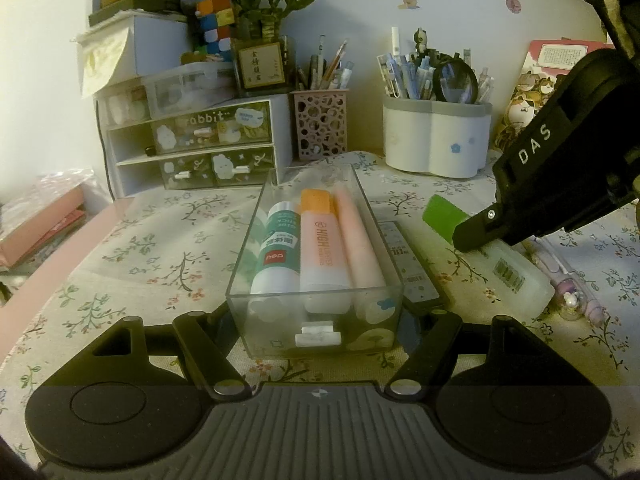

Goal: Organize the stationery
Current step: 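Lift the green-capped bottle and carry it over the clear box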

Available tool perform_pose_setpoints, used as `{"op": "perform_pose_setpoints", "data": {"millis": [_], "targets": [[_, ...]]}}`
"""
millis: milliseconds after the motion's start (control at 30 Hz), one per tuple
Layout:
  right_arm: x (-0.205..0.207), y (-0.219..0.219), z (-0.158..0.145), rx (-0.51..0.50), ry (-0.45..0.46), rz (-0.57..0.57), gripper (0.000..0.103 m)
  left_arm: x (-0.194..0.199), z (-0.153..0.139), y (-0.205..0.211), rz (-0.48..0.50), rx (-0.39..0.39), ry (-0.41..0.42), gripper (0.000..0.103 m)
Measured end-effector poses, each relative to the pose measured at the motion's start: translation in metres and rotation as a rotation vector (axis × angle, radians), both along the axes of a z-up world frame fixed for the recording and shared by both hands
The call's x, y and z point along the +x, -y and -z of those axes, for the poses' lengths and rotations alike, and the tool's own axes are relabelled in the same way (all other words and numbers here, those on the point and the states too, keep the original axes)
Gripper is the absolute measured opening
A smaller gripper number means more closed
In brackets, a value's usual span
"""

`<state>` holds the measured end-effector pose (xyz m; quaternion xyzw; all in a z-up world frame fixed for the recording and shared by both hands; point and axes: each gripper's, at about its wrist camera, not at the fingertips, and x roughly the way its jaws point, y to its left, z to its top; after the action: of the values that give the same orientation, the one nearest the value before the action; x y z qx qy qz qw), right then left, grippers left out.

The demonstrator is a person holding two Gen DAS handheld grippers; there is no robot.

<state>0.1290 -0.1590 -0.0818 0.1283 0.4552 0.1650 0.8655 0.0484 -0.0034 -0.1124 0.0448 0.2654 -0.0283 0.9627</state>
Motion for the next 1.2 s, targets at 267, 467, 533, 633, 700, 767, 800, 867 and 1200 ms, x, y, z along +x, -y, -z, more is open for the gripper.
{"op": "perform_pose_setpoints", "data": {"millis": [267,467,533,633,700,767,800,867,1200], "targets": [[0.002,0.001,-0.011,0.060,0.015,0.036,0.018,0.000,0.000,0.000,0.000,0.000,0.000,0.073],[0.005,-0.006,-0.022,0.119,0.031,0.037,0.018,0.000,0.000,0.000,0.000,0.000,0.000,0.073],[0.006,-0.009,-0.024,0.121,0.036,0.035,0.018,0.000,0.000,0.000,0.000,0.000,0.000,0.073],[0.008,-0.012,-0.026,0.113,0.037,0.039,0.018,0.000,0.000,0.000,0.000,0.000,0.000,0.073],[0.009,-0.010,-0.026,0.107,0.035,0.048,0.018,0.000,0.000,0.000,0.000,0.000,0.000,0.073],[0.010,-0.008,-0.026,0.101,0.031,0.061,0.018,0.000,0.000,0.000,0.000,0.000,0.000,0.073],[0.011,-0.007,-0.026,0.101,0.030,0.066,0.018,0.000,0.000,0.000,0.000,0.000,0.000,0.073],[0.012,-0.005,-0.027,0.126,0.025,0.063,0.018,0.000,0.000,0.000,0.000,0.000,0.000,0.073],[0.015,-0.026,-0.036,0.171,0.033,0.025,0.018,0.000,0.000,0.000,0.000,0.000,0.000,0.073]]}}
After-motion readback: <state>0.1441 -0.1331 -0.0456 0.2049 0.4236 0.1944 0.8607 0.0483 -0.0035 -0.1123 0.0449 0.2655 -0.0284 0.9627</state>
